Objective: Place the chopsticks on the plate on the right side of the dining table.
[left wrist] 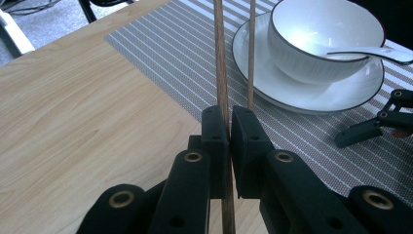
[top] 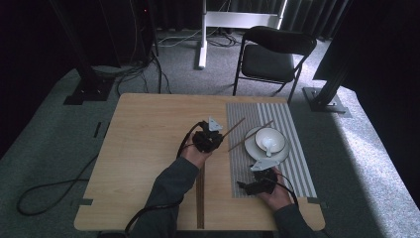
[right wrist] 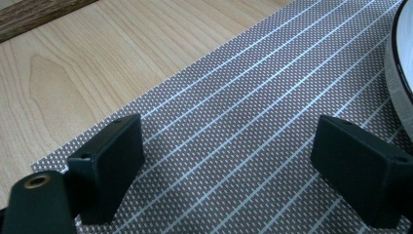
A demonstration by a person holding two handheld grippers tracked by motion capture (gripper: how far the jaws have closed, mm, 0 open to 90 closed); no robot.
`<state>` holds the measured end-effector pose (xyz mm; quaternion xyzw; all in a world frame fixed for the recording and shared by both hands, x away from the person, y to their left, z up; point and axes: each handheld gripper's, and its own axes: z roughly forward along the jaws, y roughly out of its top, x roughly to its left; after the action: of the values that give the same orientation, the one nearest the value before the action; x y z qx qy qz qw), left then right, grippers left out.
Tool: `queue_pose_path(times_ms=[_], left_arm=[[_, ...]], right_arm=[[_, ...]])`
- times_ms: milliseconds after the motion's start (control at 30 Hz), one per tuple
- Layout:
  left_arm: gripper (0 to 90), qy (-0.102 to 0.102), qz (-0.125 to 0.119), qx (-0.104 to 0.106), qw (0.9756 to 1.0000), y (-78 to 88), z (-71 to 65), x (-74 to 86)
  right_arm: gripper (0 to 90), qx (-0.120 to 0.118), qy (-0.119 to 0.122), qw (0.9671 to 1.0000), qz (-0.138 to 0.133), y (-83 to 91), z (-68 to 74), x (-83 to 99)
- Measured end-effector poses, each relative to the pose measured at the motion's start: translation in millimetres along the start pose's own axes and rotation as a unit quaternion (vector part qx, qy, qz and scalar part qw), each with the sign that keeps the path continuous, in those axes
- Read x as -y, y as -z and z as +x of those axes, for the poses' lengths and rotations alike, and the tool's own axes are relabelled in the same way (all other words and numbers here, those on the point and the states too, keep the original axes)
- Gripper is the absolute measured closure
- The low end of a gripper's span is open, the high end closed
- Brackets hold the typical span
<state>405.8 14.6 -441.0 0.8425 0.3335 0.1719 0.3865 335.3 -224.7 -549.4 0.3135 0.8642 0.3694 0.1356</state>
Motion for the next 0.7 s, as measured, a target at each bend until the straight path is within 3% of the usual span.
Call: queue_pose_path(times_ms=[700], left_arm=[[84.7, -0.007, -0.012, 0.009, 0.9999, -9.1, -2.7, -17.4]], right_arm=[[11.1, -0.001, -0.001, 1.0000, 0.000, 0.0, 0.2, 0.0]])
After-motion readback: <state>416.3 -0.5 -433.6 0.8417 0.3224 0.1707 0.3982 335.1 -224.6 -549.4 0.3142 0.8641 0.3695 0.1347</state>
